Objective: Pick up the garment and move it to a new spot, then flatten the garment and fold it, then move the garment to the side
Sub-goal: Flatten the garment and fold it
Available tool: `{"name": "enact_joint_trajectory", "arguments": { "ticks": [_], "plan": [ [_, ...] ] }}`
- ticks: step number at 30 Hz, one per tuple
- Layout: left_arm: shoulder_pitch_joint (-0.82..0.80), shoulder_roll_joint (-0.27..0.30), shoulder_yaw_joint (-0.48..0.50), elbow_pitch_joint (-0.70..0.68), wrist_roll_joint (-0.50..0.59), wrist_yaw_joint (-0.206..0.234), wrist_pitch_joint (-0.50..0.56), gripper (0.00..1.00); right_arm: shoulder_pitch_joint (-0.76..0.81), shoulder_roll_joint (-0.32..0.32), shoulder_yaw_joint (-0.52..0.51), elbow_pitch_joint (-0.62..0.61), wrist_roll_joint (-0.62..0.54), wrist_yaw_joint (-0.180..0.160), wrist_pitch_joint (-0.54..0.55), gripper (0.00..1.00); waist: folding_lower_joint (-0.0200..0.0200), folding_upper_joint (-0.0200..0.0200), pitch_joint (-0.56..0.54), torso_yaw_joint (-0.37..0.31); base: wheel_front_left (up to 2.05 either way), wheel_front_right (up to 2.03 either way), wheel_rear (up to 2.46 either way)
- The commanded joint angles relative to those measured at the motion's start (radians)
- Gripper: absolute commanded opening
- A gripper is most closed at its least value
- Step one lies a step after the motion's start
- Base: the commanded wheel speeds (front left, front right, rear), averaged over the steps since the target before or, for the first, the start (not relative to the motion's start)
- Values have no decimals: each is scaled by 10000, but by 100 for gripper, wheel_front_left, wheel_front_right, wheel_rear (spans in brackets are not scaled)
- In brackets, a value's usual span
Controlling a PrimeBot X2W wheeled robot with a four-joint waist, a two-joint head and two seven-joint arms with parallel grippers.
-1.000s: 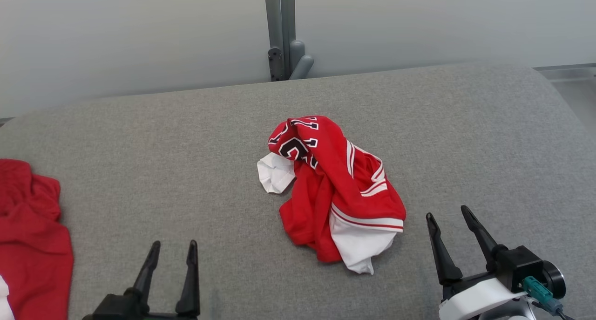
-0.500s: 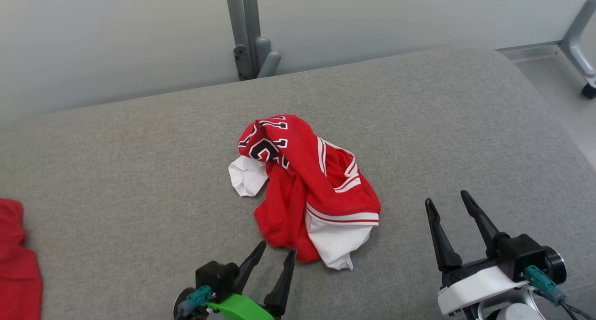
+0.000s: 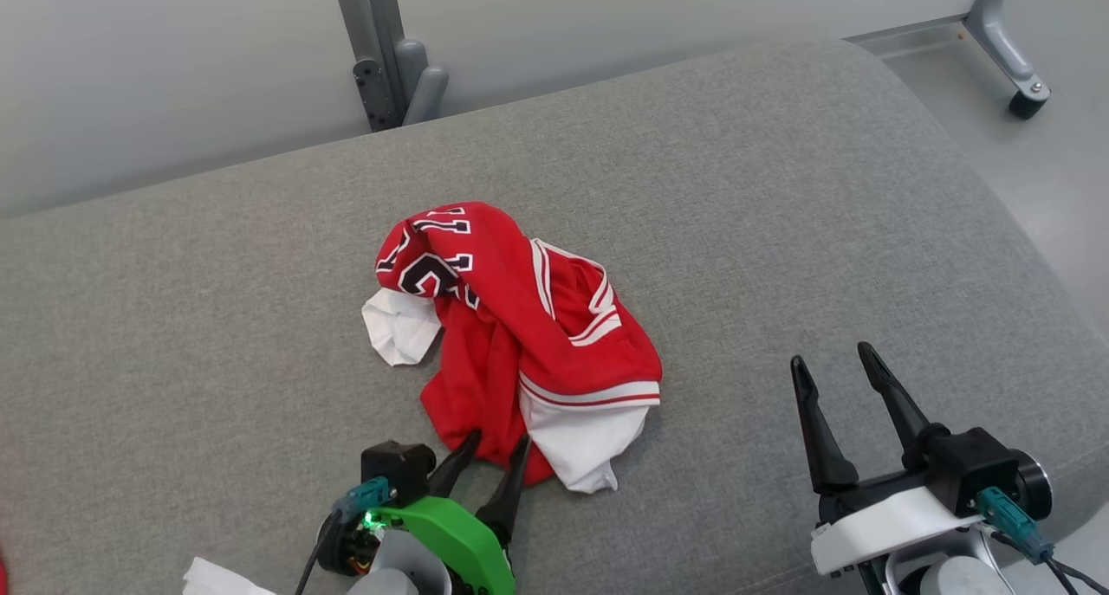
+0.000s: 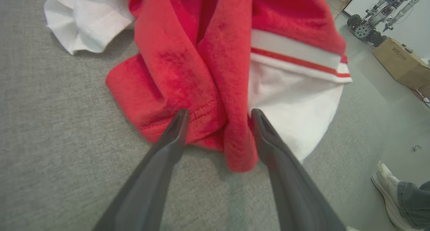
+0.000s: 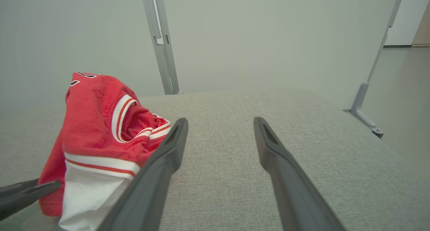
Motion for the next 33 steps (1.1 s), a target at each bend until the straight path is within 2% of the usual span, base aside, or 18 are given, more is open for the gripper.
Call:
{"name": "enact_joint_trajectory", "arguments": {
  "ticks": [1,2,3,7,10,15,22,27,30,33],
  "plan": [
    [-284,34,-111,185,-171,-25,-35,48,-147,55,-6,-53,-39,1,-36,100,0,40,166,-137,0,0,0],
    [-365,34,-195,299,-237,-25,-34,4,-157,69,-9,-52,-47,1,-36,100,0,40,191,-148,0,0,0],
    [-420,35,-265,395,-321,-25,-8,0,-164,78,-10,-55,-53,1,-36,100,0,40,214,-158,0,0,0],
    [-741,93,-200,661,-523,-23,-114,0,-181,98,-26,-36,-36,1,-36,100,0,40,254,-194,0,0,0],
    [-1053,333,-122,255,-386,37,-195,0,-217,120,-58,-73,-22,1,-36,100,0,40,294,-213,0,0,0],
    [-1749,656,-439,-1958,-76,74,658,0,-105,143,-170,-67,-11,1,-36,100,0,40,308,-154,0,0,0],
    [-2568,1003,-1059,-5209,508,653,2766,0,-200,169,12,49,145,1,-36,100,0,40,183,-335,0,0,0],
    [-2624,1260,-1142,-5957,726,989,3351,0,-127,169,-66,25,230,1,-36,100,0,40,82,-478,0,0,0],
    [-1968,1754,-1073,-6283,511,1108,3739,0,7,169,-233,-42,215,1,-36,100,0,40,47,-463,0,0,0],
    [-1342,2637,-1096,-6473,440,969,4230,0,95,173,-430,-111,118,1,-36,100,0,40,53,-263,0,0,0]
  ]
}}
